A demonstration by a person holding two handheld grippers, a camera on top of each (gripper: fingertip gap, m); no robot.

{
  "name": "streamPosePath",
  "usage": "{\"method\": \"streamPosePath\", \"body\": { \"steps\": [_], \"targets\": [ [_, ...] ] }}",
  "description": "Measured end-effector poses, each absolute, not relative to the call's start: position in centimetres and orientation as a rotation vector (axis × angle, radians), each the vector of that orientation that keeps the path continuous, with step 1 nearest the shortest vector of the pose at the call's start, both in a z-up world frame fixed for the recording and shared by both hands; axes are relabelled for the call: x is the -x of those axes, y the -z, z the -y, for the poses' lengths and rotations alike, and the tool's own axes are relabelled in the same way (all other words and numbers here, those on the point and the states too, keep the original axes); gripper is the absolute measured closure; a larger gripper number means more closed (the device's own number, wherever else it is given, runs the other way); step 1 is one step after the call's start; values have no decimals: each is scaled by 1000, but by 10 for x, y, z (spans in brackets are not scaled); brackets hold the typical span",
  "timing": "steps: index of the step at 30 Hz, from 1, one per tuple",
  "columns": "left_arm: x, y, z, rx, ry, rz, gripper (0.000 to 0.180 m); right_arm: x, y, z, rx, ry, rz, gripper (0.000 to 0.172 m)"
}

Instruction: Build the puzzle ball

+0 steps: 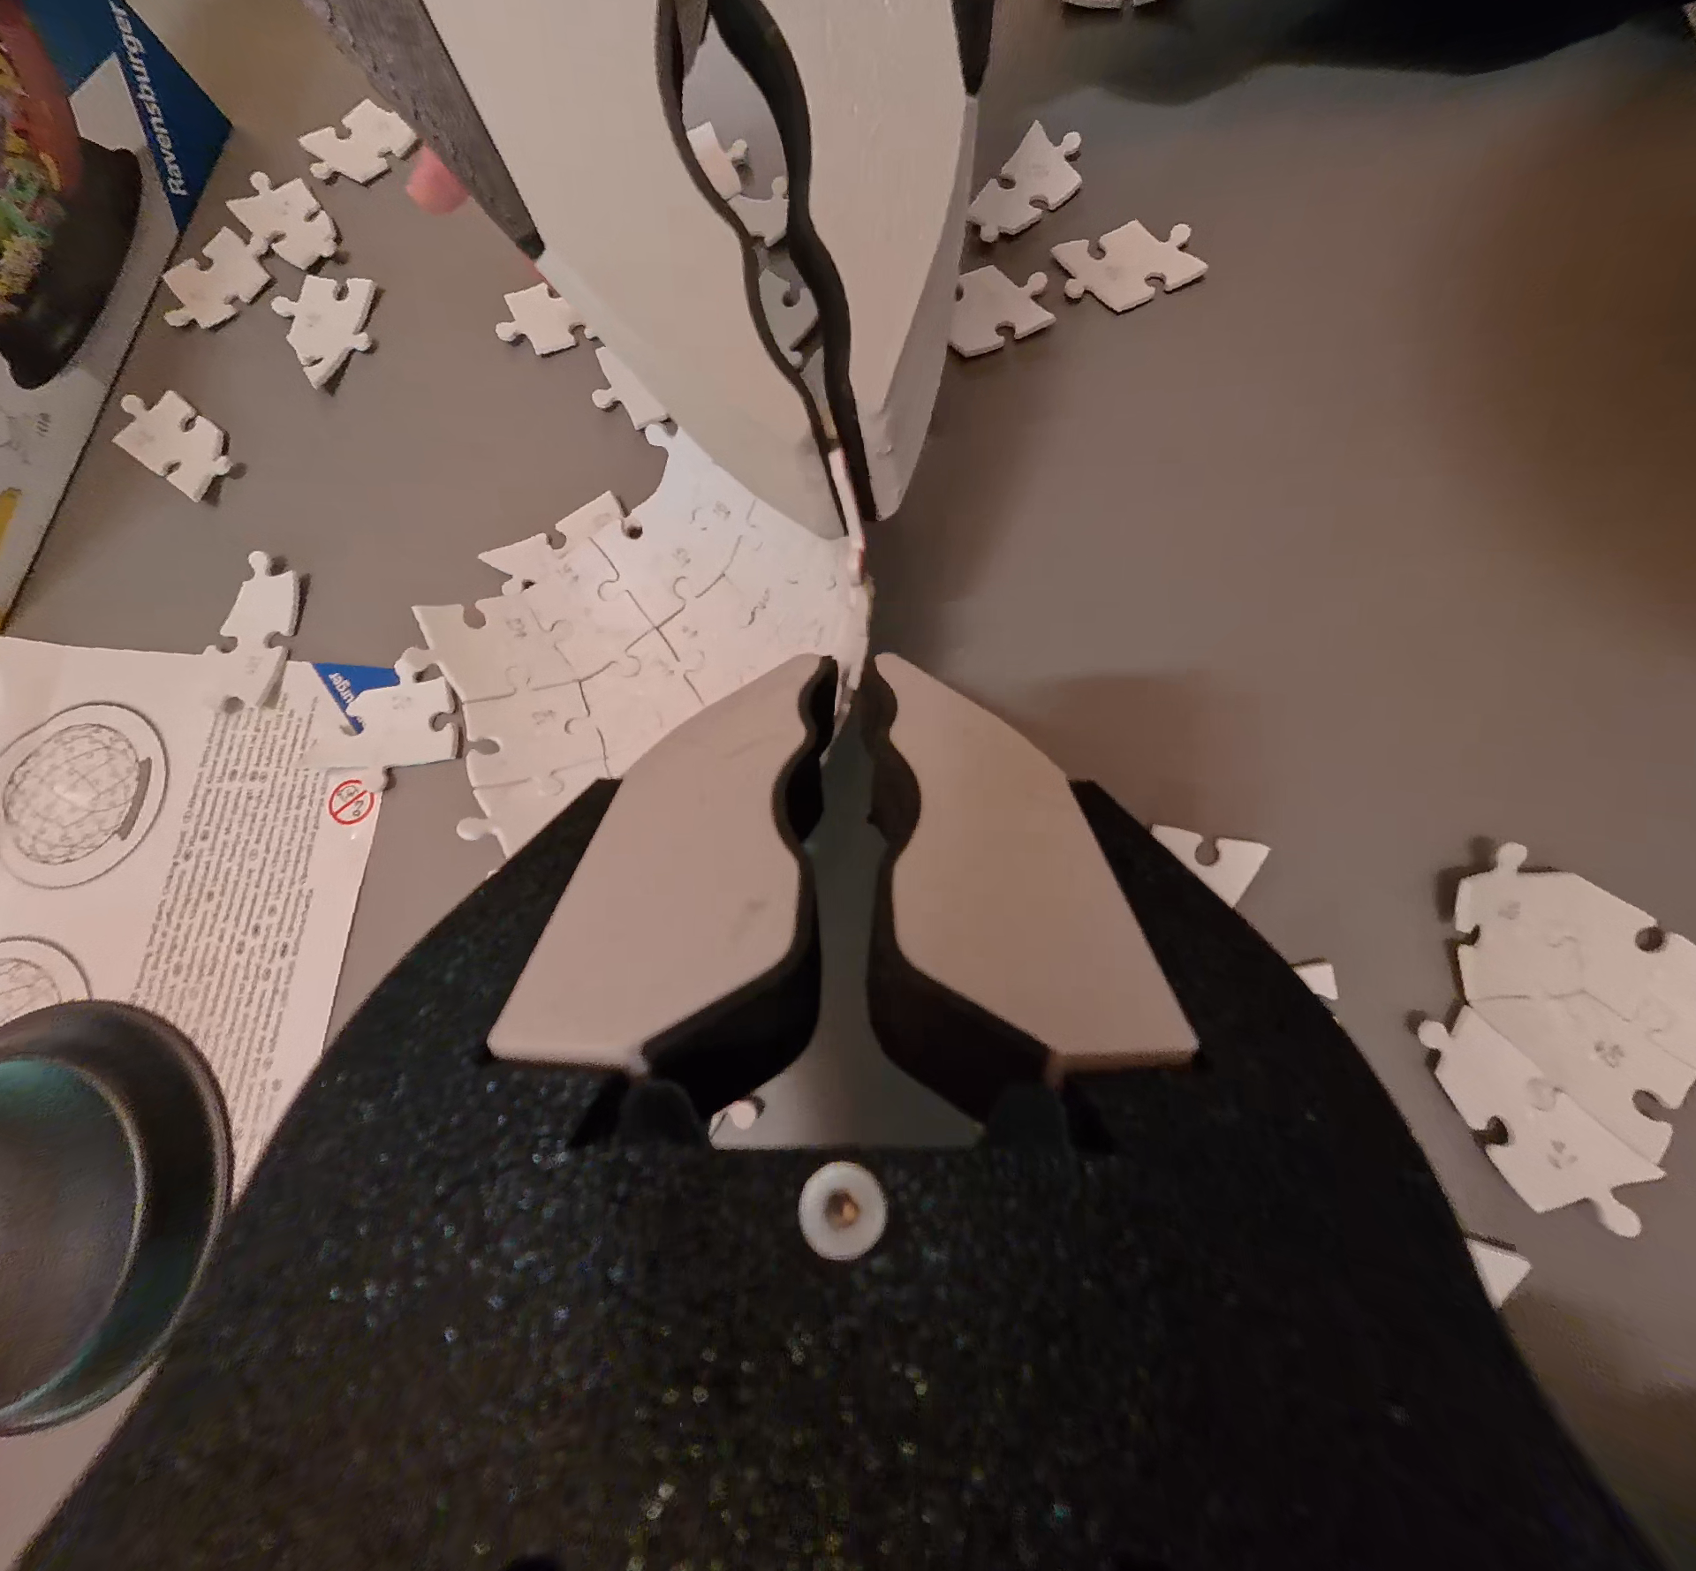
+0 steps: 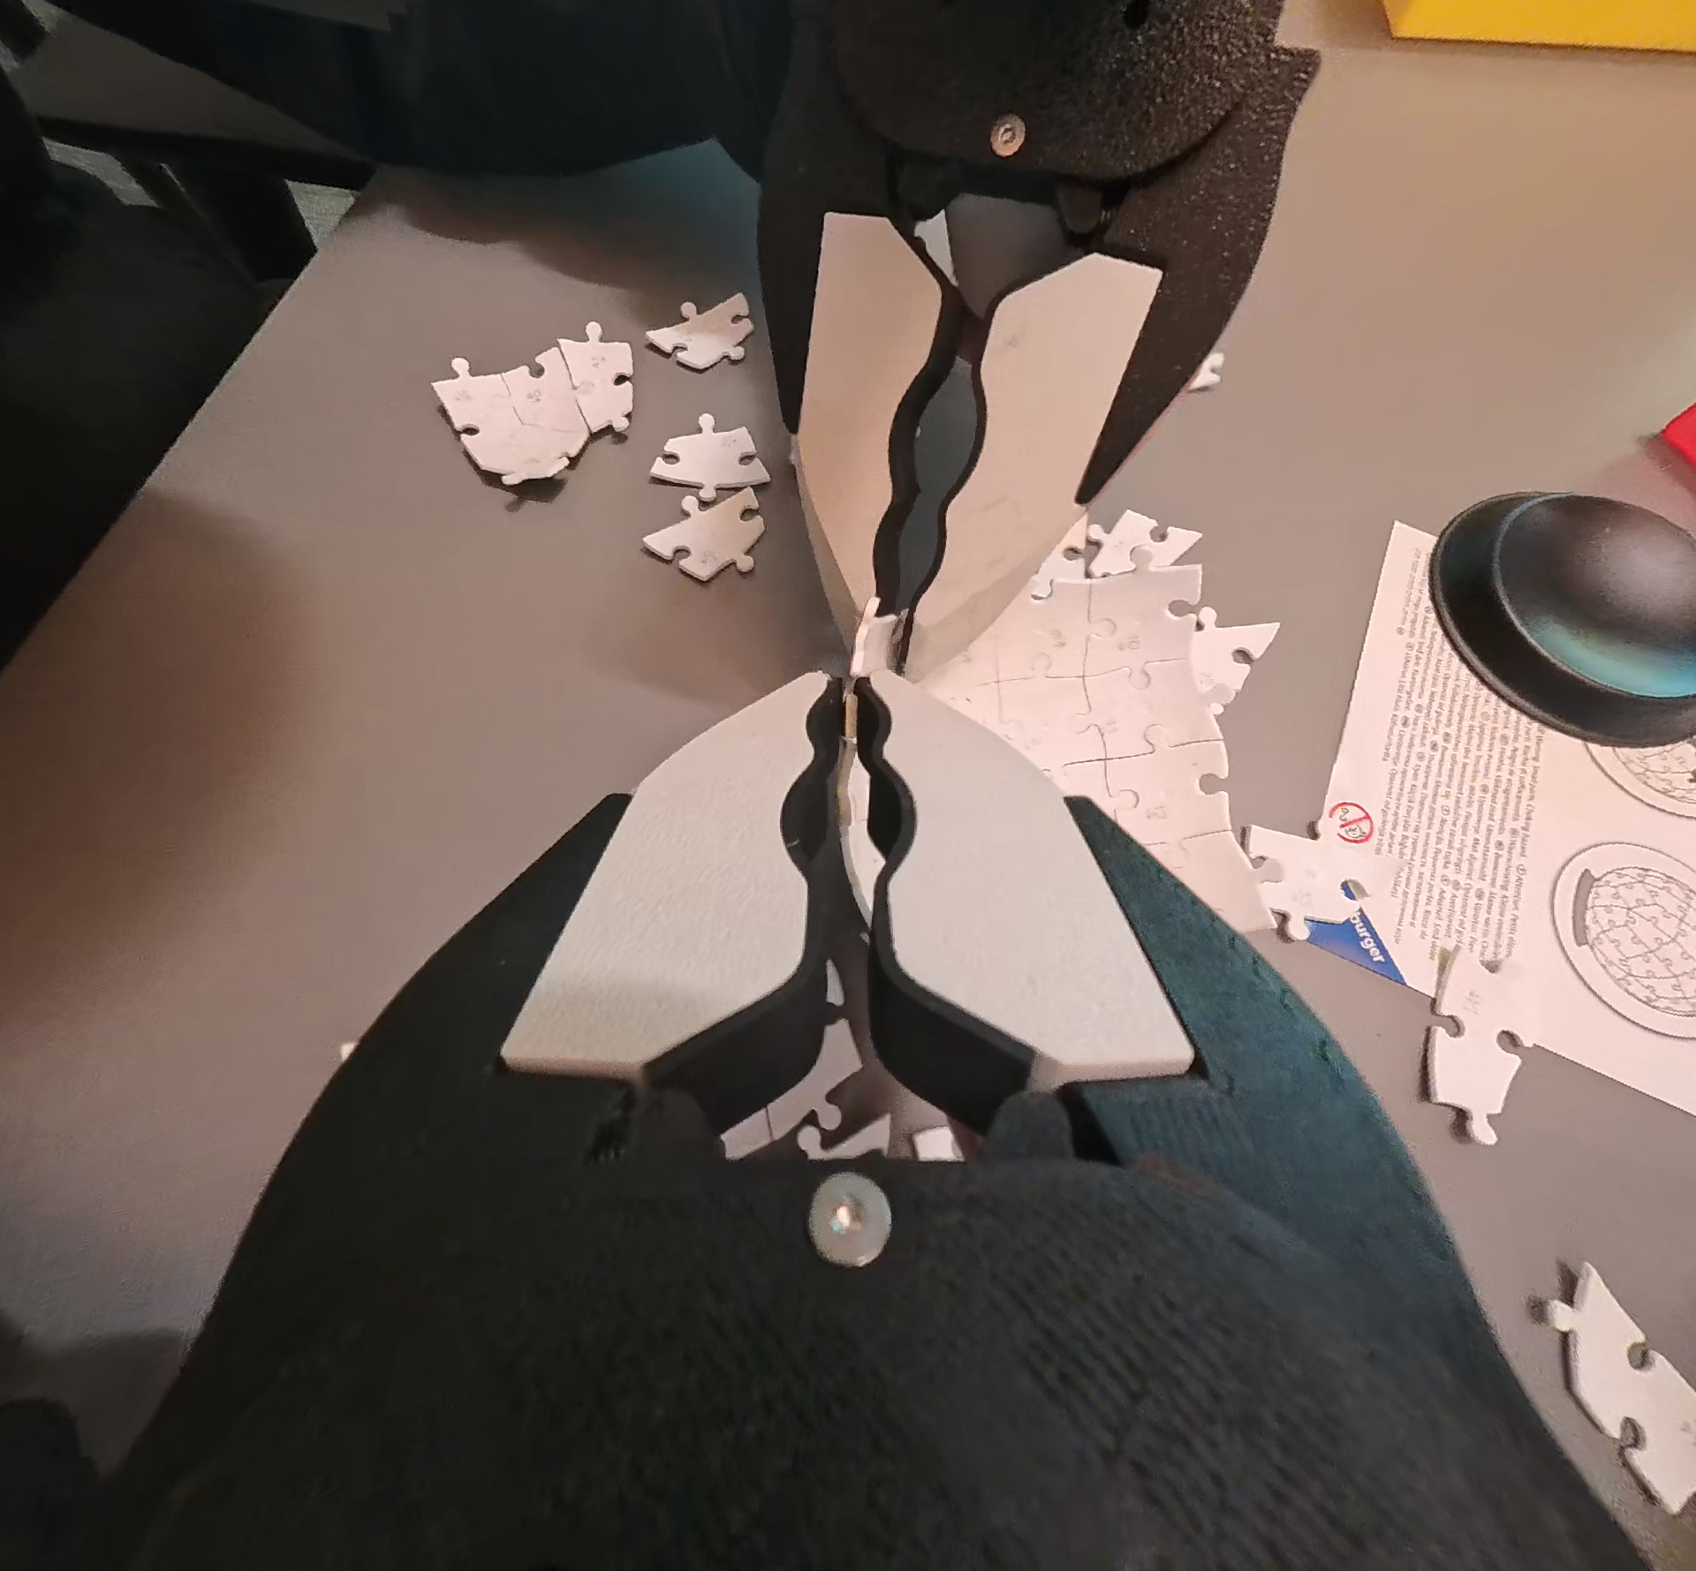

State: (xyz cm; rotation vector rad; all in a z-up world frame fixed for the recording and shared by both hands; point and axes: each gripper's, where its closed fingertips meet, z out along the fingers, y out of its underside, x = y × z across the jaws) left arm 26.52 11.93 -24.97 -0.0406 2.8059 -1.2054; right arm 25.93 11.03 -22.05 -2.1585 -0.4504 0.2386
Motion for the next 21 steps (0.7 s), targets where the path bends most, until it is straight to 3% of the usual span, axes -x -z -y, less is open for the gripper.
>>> {"method": "streamPosePath", "body": {
  "steps": [12, 21],
  "targets": [
    [-261, 242, -111, 35, 1265, -2698, 168, -255, 224, -112, 2183, -303, 403, 169],
    [-260, 247, -108, 11, 1180, -2704, 177, -256, 225, -112, 2192, -295, 392, 169]
  ]
}}
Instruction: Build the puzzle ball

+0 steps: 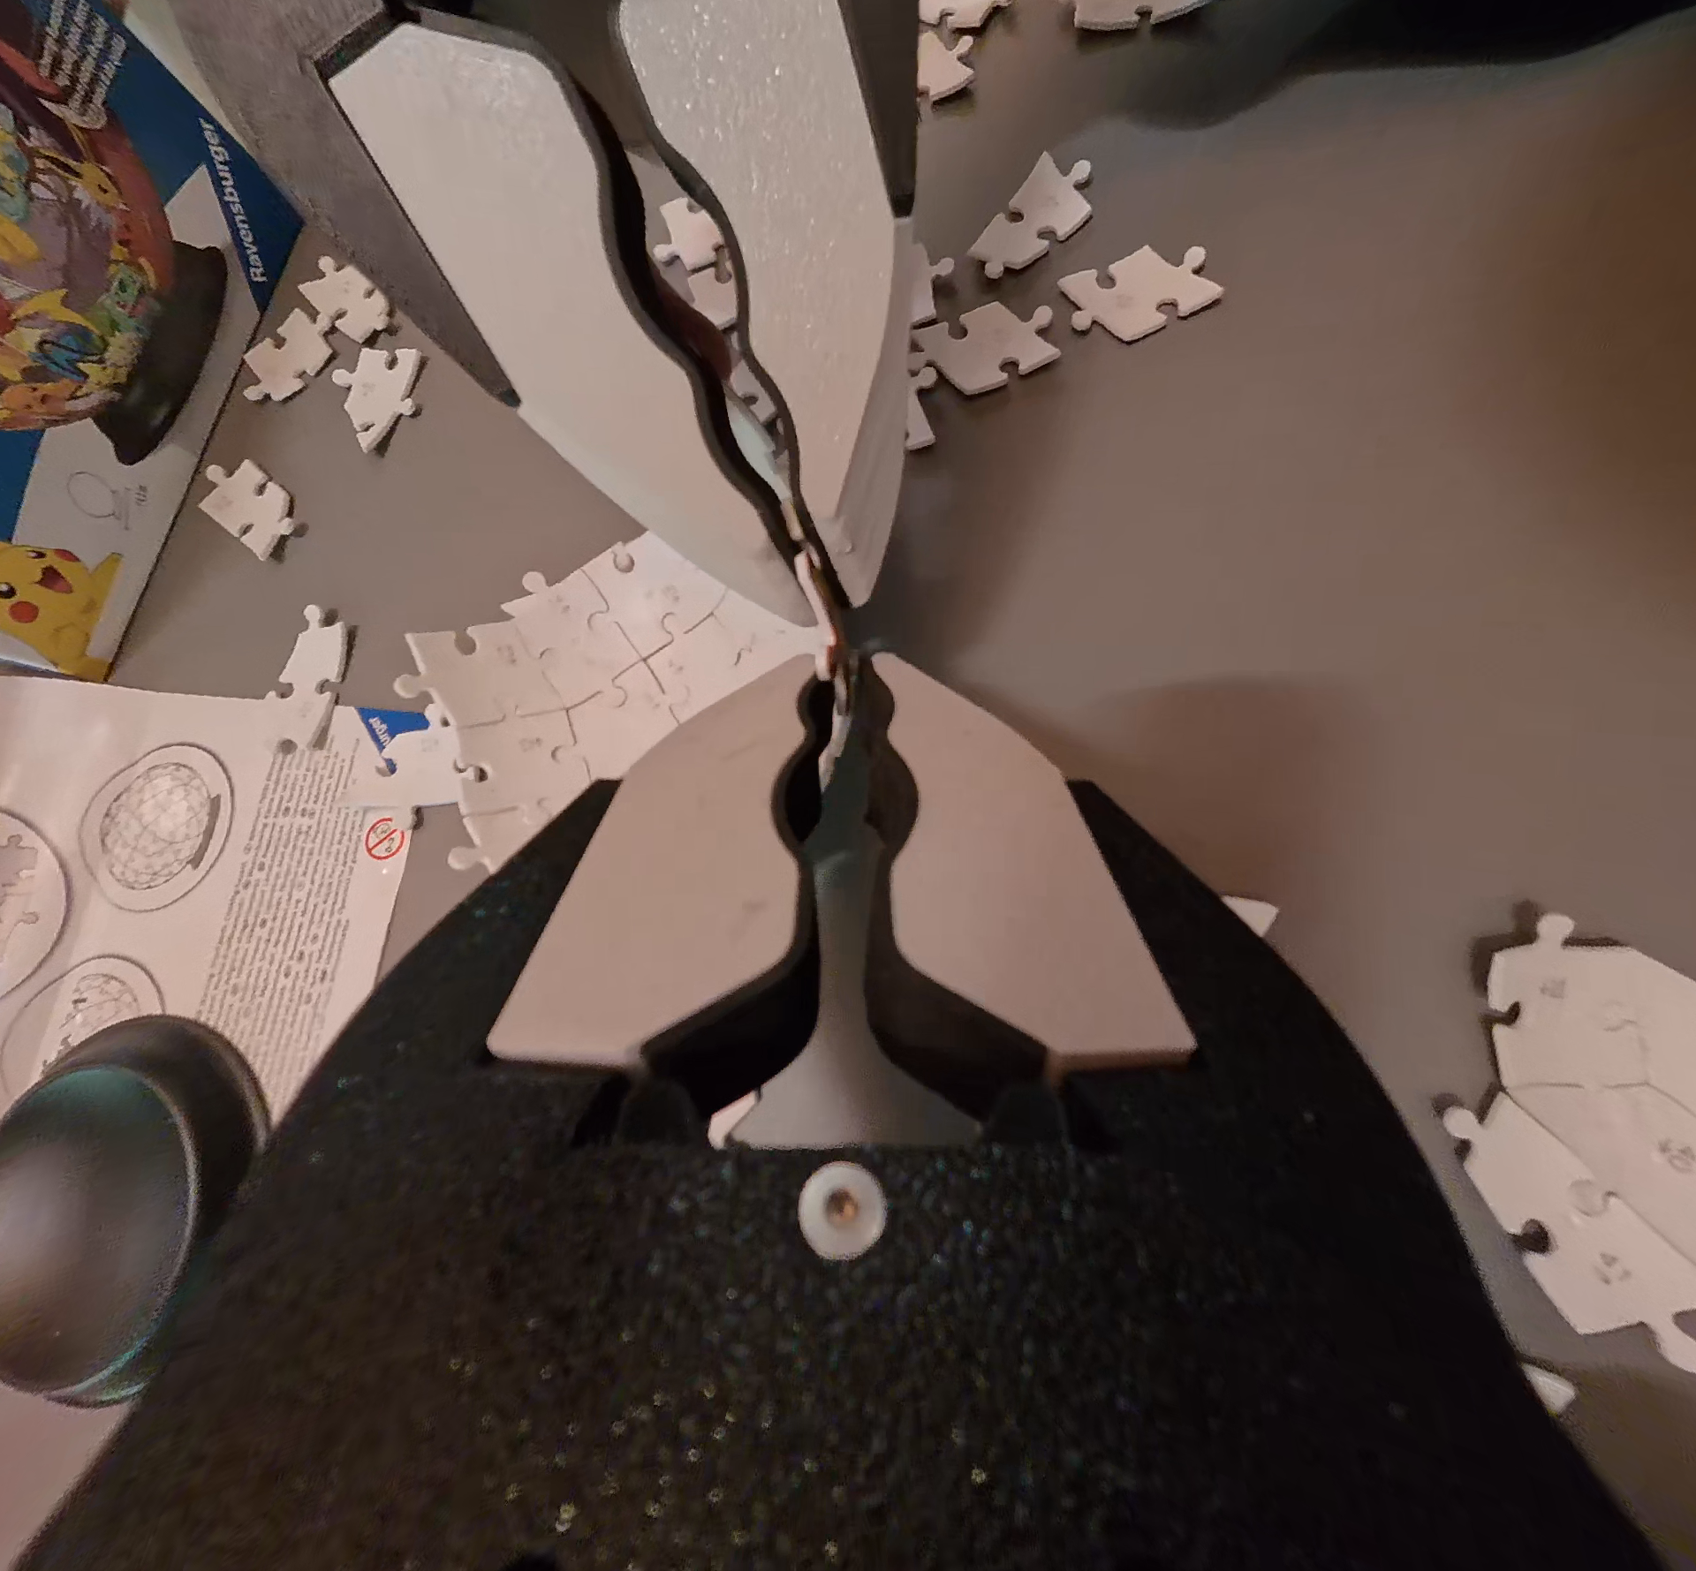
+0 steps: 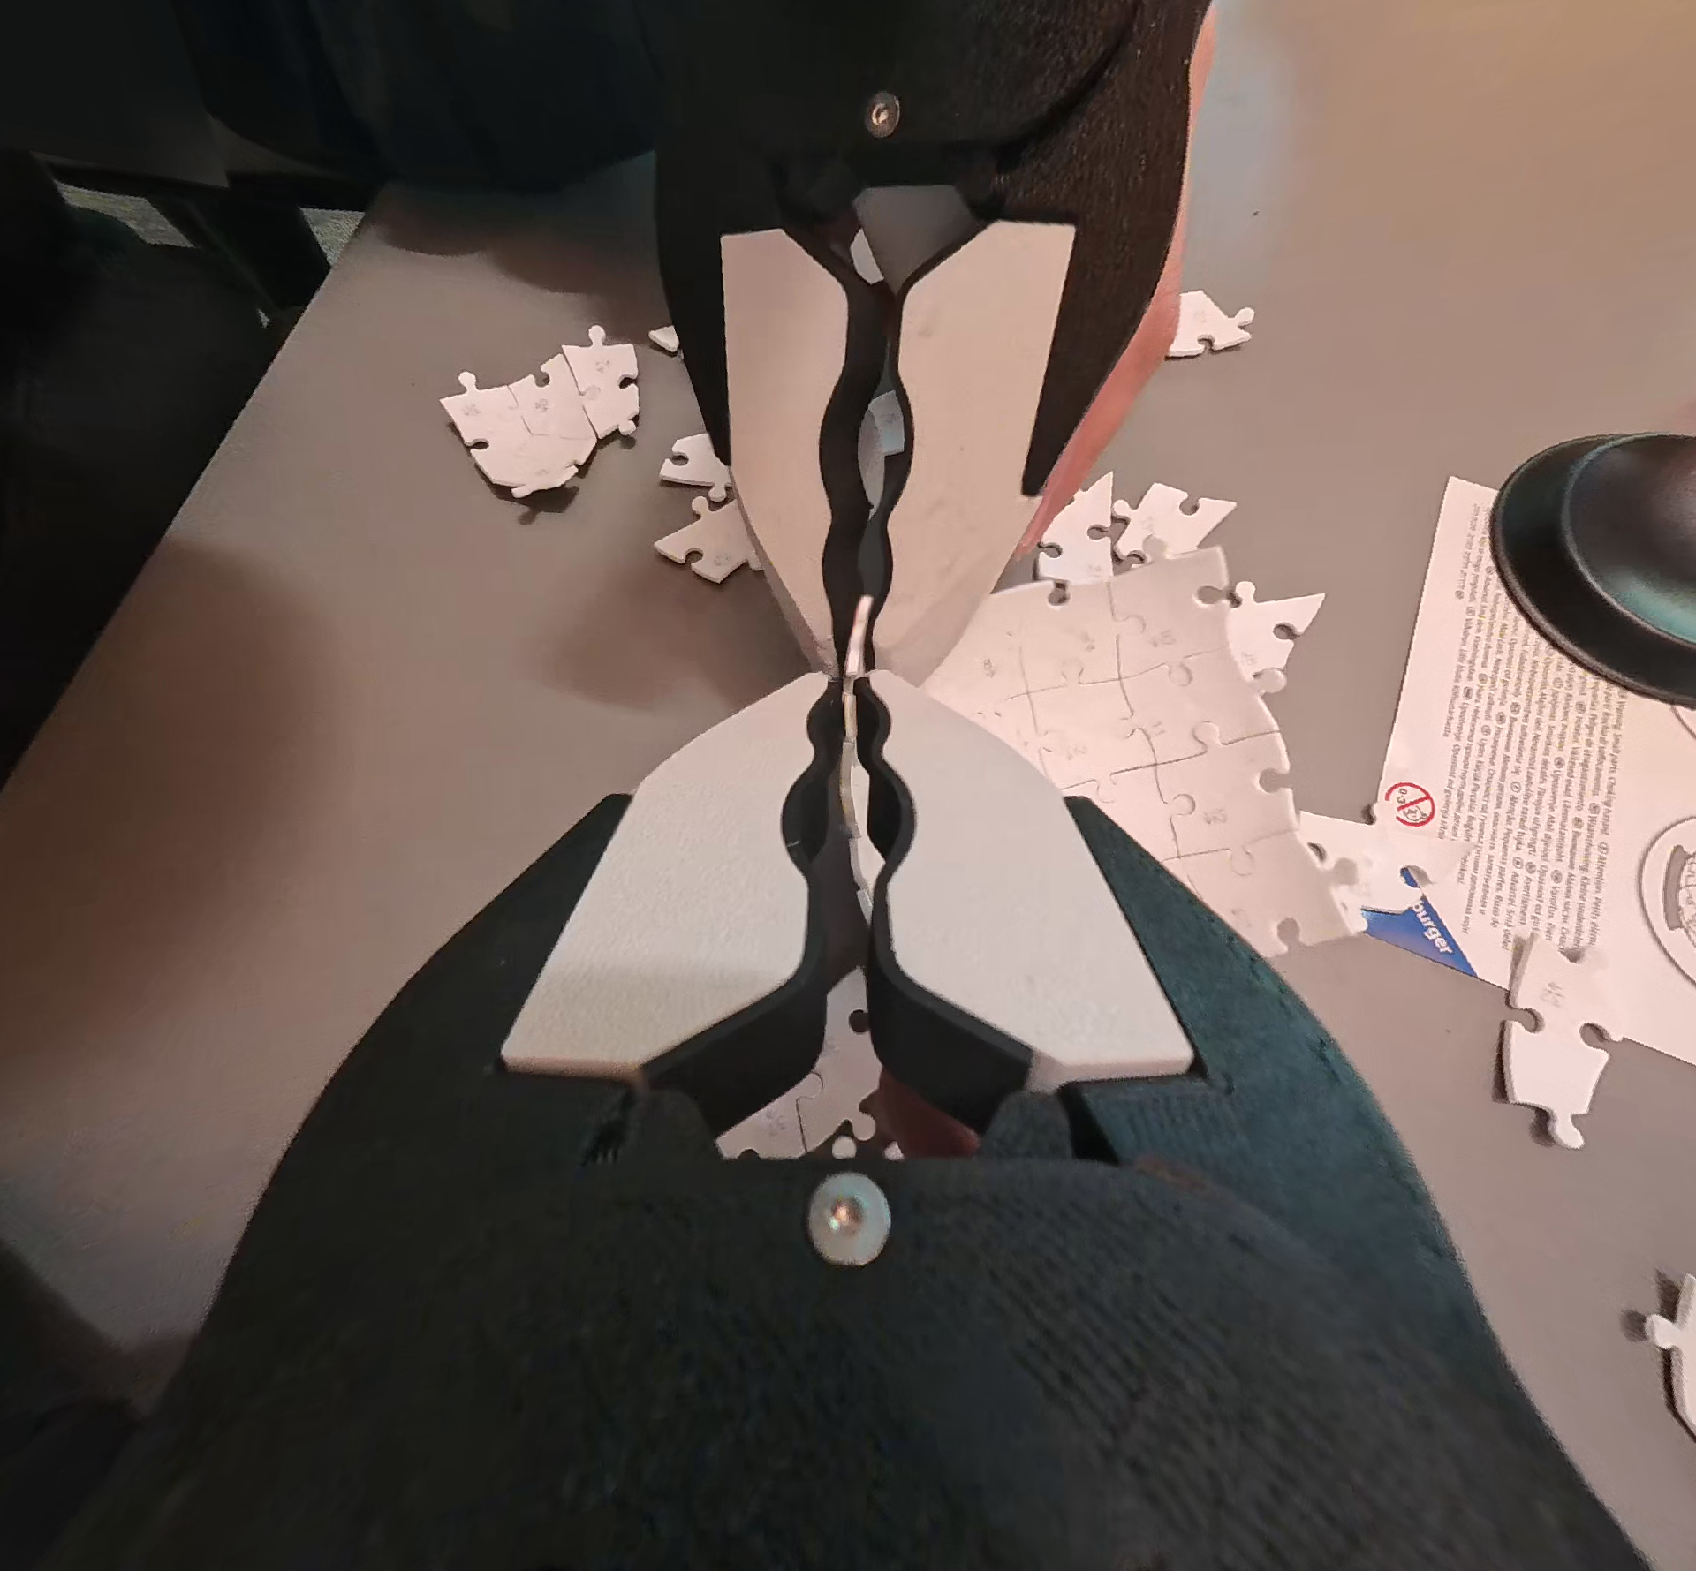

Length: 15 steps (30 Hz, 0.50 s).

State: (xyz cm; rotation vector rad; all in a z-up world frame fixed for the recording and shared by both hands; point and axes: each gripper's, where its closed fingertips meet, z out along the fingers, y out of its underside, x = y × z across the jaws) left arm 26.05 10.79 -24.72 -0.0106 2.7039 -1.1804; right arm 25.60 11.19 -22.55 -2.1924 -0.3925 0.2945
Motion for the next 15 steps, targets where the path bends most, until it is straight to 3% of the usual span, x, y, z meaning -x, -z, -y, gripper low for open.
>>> {"method": "streamPosePath", "body": {
  "steps": [15],
  "targets": [
    [-266, 247, -113, 89, 1160, -2694, 169, -263, 215, -109, 2134, -297, 335, 170]
  ]
}}
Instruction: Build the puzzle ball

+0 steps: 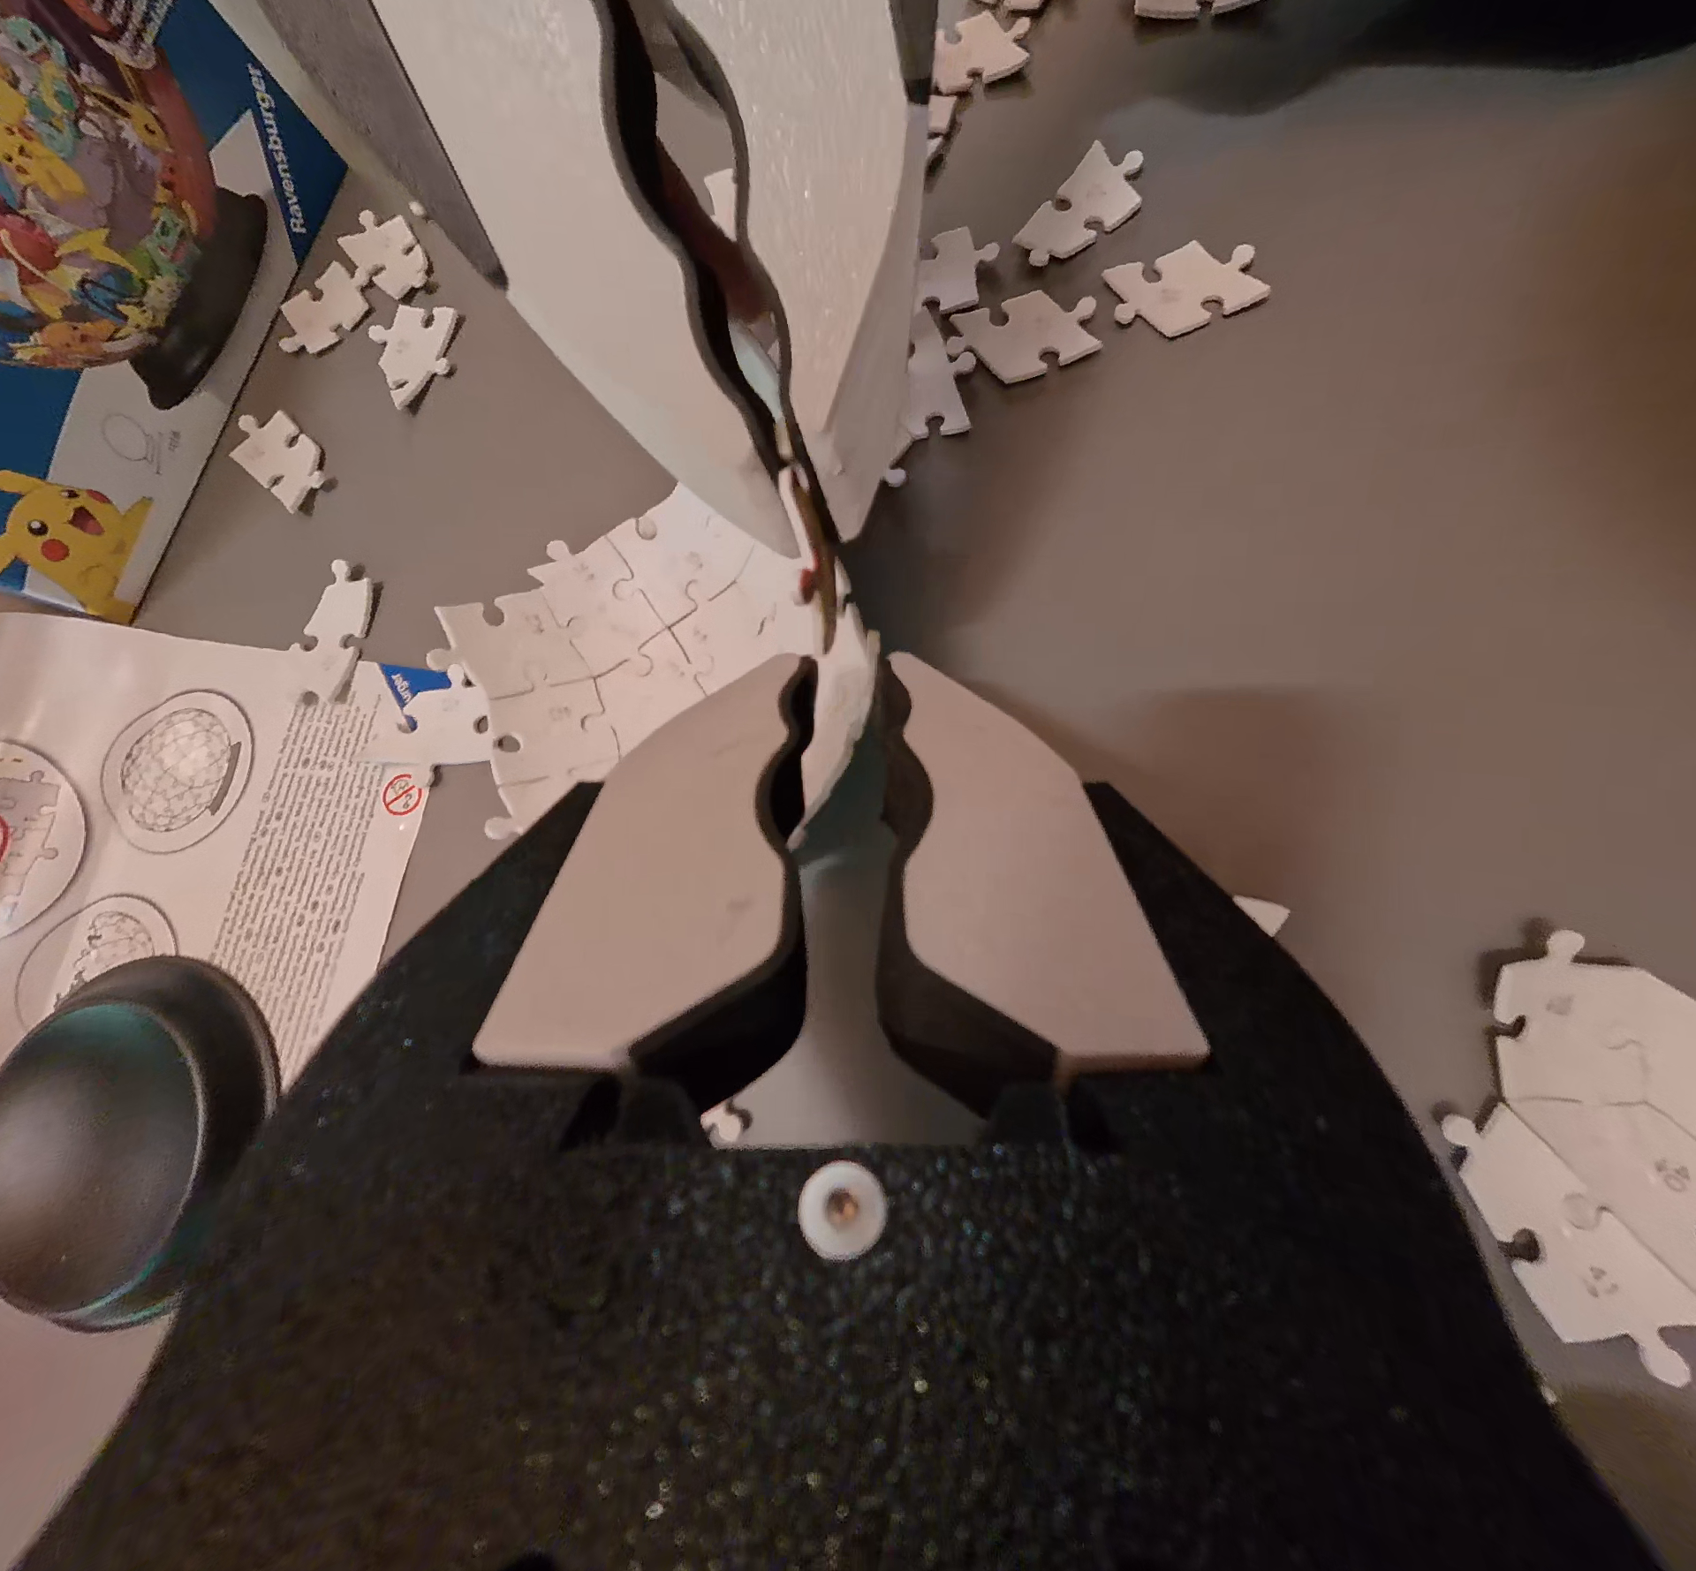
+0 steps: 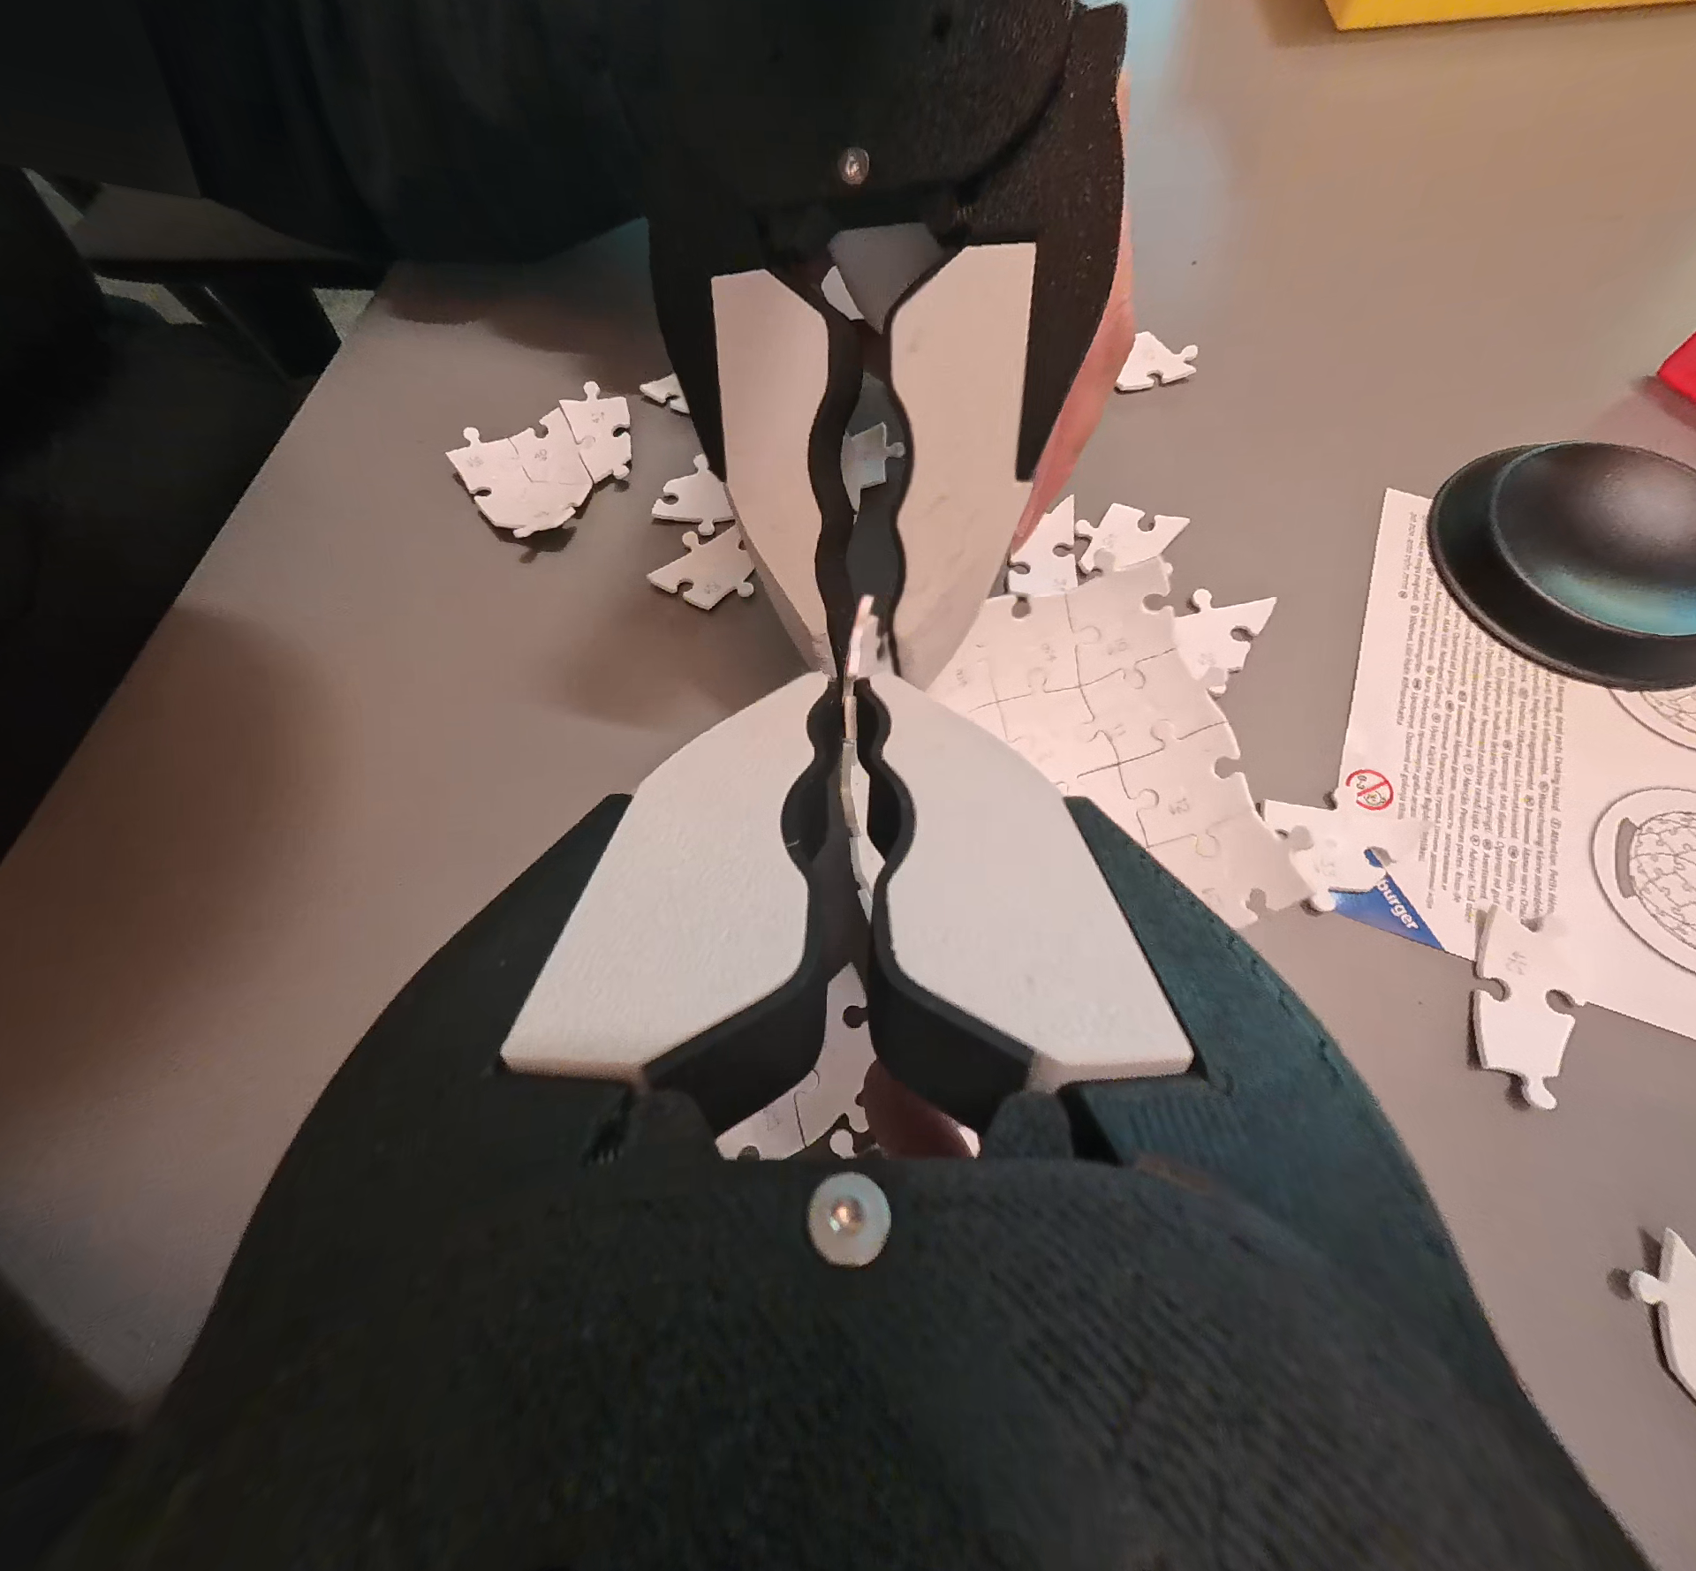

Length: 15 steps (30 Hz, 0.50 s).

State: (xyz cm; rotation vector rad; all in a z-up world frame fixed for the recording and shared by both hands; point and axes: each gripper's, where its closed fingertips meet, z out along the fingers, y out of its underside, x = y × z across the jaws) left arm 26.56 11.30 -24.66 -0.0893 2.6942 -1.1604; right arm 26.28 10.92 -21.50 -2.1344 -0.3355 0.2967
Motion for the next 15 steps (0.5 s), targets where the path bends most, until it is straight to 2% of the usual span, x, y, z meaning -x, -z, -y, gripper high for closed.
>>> {"method": "streamPosePath", "body": {
  "steps": [4, 12, 14, 15],
  "targets": [
    [-267, 250, -117, 120, 1135, -2707, 156, -264, 212, -108, 2116, -305, 327, 170],
    [-263, 262, -115, 71, 1037, -2729, 157, -263, 214, -109, 2117, -321, 323, 169],
    [-264, 265, -115, 51, 999, -2723, 176, -263, 214, -109, 2114, -325, 320, 169],
    [-265, 265, -115, 53, 987, -2718, 176, -263, 213, -109, 2115, -323, 321, 169]
  ]
}}
